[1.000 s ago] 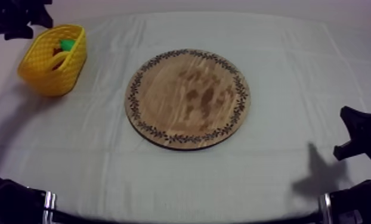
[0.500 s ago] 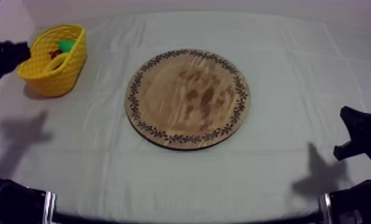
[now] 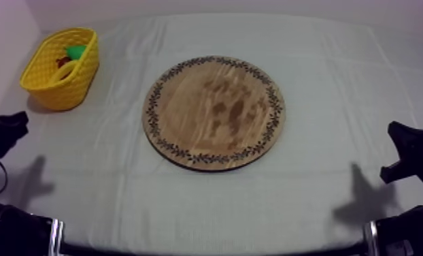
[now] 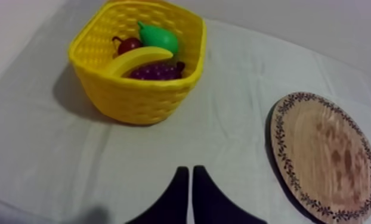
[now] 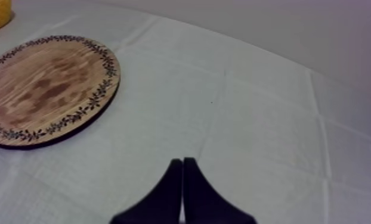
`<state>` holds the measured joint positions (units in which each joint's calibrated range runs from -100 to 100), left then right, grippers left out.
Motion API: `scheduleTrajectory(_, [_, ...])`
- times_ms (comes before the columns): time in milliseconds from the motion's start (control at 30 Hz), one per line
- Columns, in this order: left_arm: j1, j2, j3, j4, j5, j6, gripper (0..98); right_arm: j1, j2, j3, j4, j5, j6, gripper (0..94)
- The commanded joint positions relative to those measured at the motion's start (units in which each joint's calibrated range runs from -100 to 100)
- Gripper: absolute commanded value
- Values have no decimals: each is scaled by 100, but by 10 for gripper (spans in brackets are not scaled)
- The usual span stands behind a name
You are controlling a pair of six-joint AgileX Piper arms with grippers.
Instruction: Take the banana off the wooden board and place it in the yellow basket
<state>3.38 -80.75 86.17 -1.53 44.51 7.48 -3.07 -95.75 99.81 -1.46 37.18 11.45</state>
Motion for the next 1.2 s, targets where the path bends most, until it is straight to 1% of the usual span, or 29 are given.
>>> scheduleTrajectory(0, [-6,-489,309,22,20,10,0,1,0,-3,-3,0,-4,4])
scheduleTrajectory(133, [-8,-884,647,61,52,-5,0,1,0,-3,-3,0,-4,4])
scheduleTrajectory(333, [-55,-1431,880,92,39,-272,0,1,0,-3,-3,0,-4,4])
scheduleTrajectory(367, [-58,-1515,944,95,-61,-250,0,1,0,-3,-3,0,-4,4])
scheduleTrajectory(500, [-63,-1788,1236,-8,-846,234,0,1,0,-3,-3,0,-4,4])
scheduleTrajectory(600, [-67,-1878,1325,-42,-1133,397,0,1,0,-3,-3,0,-4,4])
scheduleTrajectory(767, [-67,-1917,1364,-56,-1257,407,0,1,0,-3,-3,0,-4,4])
scheduleTrajectory(1167, [-67,-1925,1372,-59,-1282,403,0,1,0,-3,-3,0,-4,4])
